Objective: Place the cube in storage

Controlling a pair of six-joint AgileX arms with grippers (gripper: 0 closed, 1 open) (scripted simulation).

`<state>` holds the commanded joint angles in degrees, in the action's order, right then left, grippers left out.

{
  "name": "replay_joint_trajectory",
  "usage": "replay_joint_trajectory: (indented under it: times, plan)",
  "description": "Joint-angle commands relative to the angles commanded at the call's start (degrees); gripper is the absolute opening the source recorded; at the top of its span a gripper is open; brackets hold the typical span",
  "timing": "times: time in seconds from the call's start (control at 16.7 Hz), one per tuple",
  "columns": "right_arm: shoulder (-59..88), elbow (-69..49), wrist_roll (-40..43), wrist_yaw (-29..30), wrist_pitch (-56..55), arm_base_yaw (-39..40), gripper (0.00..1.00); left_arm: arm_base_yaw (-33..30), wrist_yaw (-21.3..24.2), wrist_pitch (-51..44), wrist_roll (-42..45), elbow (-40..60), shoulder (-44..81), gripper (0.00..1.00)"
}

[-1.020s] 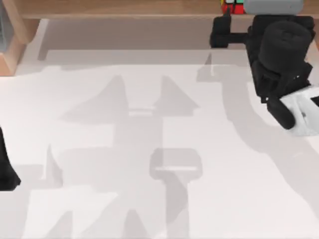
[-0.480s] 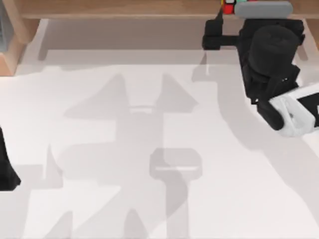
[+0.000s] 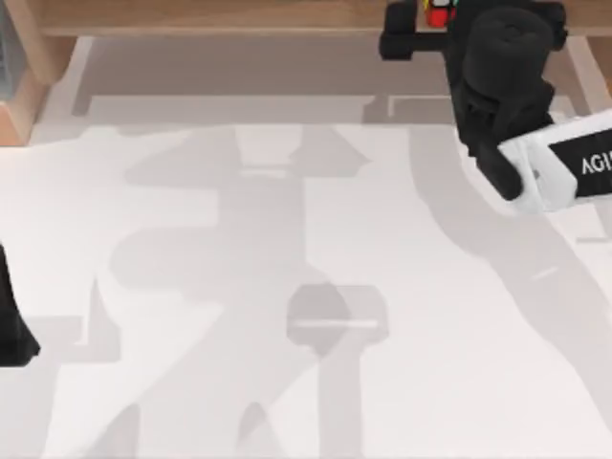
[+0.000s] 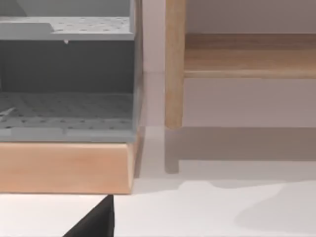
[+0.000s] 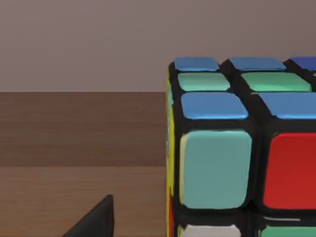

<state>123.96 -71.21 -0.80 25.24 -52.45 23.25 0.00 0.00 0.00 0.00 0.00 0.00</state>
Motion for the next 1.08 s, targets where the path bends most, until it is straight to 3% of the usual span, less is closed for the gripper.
replay_joint_trajectory:
  times: [0.36, 1.08]
  plan:
    - [1.65, -2.76, 0.0, -0.61, 1.14, -0.63, 1.0, 0.0, 0.0, 0.0, 0.0, 0.0, 0.0, 1.0]
    - [1.65, -2.76, 0.0, -0.61, 1.14, -0.63, 0.1, 0.0, 0.0, 0.0, 0.0, 0.0, 0.0, 1.0]
